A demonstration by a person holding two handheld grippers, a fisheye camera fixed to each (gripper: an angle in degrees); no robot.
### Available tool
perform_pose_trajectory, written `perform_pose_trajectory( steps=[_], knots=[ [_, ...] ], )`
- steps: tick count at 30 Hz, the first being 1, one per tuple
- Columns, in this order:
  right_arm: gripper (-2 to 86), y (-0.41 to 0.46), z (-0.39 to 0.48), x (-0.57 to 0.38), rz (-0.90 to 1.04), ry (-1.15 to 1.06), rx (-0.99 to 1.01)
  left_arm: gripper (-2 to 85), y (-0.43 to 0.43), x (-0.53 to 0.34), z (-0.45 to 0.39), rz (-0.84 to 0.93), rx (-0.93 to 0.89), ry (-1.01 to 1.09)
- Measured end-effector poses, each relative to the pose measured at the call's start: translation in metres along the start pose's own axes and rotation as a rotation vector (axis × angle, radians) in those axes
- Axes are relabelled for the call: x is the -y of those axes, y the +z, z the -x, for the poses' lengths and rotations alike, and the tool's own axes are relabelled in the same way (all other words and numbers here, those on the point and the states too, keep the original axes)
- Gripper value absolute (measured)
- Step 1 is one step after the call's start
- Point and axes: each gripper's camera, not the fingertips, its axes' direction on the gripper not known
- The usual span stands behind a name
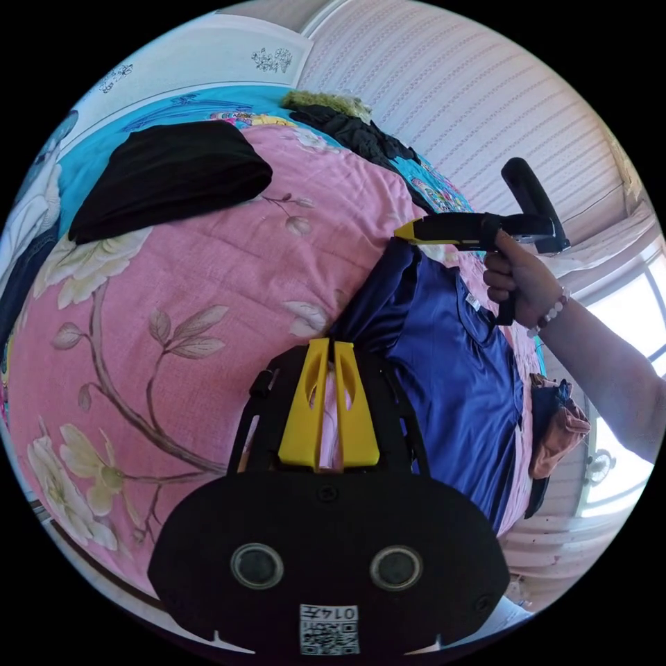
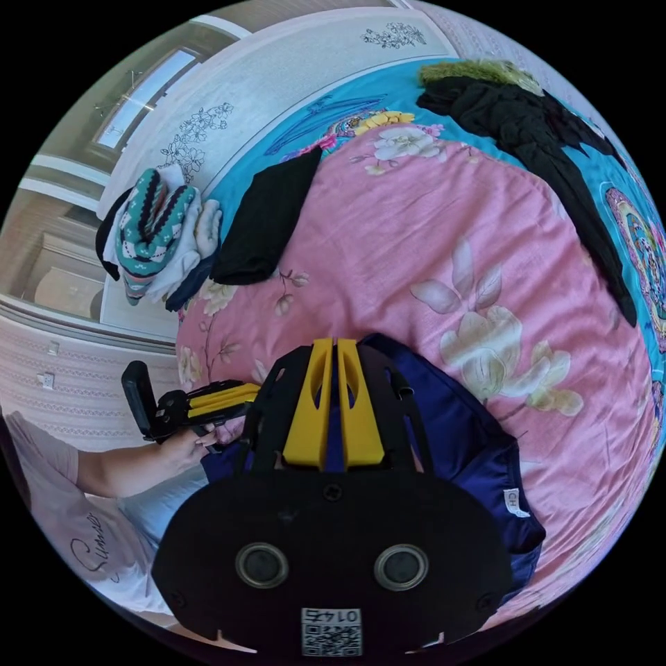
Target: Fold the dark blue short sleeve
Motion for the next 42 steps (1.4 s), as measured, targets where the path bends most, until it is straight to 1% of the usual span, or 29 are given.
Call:
perform_pose_trajectory(
  steps=[2,4,7,11,15,19,21,23,25,27,30,36,39,42],
  knots=[
    [-0.4,0.0,0.003,0.009,0.048,-0.013,-0.009,-1.0,-0.002,0.0,0.003,0.003,0.005,0.014],
    [-0.4,0.007,0.01,0.018,0.16,-0.062,-0.012,-1.0,-0.005,0.0,0.008,-0.001,-0.003,0.012],
    [-0.4,0.016,0.024,0.015,0.271,-0.14,-0.043,-1.0,-0.008,-0.001,0.014,-0.004,-0.008,0.011],
    [-0.3,0.024,0.03,0.006,0.357,-0.152,-0.064,-1.0,-0.011,-0.001,0.02,-0.008,-0.013,0.015],
    [1.2,0.012,0.035,0.005,0.284,-0.114,-0.101,-1.0,-0.015,0.001,0.025,-0.009,-0.015,0.021],
    [7.6,-0.004,0.038,0.017,0.139,-0.078,-0.1,-1.0,-0.017,0.002,0.029,-0.01,-0.015,0.033],
    [8.0,0.004,0.036,0.022,0.151,-0.064,-0.084,-1.0,-0.018,0.003,0.032,-0.011,-0.018,0.033],
    [7.8,0.02,0.032,0.026,0.207,-0.051,-0.09,-1.0,-0.018,0.004,0.034,-0.011,-0.02,0.031],
    [5.4,0.033,0.029,0.029,0.243,-0.024,-0.064,-1.0,-0.02,0.006,0.036,-0.011,-0.021,0.027],
    [2.3,0.028,0.033,0.031,0.208,-0.037,-0.017,-1.0,-0.021,0.008,0.037,-0.005,-0.028,0.022],
    [1.0,0.014,0.043,0.039,0.177,-0.065,0.002,-1.0,-0.025,0.014,0.039,0.025,-0.041,0.012],
    [0.2,0.002,0.074,0.077,0.126,-0.178,-0.096,-1.0,-0.044,0.036,0.046,-0.002,-0.089,-0.036],
    [0.1,0.016,0.091,0.1,0.144,-0.228,-0.128,-1.0,-0.048,0.043,0.05,0.002,-0.096,-0.054],
    [0.1,0.043,0.104,0.121,0.204,-0.262,-0.175,-1.0,-0.046,0.047,0.054,0.023,-0.081,-0.071]
  ],
)
